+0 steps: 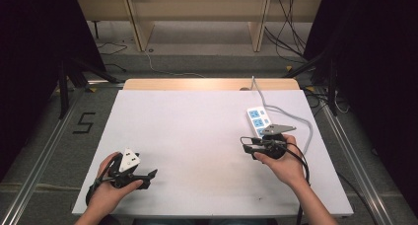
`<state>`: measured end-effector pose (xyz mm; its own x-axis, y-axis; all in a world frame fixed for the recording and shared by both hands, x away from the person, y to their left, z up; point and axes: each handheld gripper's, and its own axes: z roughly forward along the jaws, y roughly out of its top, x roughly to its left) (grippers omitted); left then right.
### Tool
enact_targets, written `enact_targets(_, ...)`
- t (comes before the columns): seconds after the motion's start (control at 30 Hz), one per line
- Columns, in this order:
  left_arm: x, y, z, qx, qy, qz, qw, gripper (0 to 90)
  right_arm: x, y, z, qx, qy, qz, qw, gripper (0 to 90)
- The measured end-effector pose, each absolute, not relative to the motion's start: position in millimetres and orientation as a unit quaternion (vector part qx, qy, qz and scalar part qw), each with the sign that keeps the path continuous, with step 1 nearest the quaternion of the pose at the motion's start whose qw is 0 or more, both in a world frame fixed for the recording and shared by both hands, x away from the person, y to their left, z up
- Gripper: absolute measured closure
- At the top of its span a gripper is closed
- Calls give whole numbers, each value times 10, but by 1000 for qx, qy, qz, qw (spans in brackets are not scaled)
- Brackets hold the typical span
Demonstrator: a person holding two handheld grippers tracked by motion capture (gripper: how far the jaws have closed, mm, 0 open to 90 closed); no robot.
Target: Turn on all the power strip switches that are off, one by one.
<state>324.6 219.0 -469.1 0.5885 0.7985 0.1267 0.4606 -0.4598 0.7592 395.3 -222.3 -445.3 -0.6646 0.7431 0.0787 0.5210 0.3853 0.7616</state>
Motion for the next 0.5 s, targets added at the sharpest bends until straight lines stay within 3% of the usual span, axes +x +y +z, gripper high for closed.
enact_targets(0.5, 3245, 2190, -4688, 821, 381, 241, 349, 167, 3400, -2210, -4702, 351, 815, 441, 136, 463)
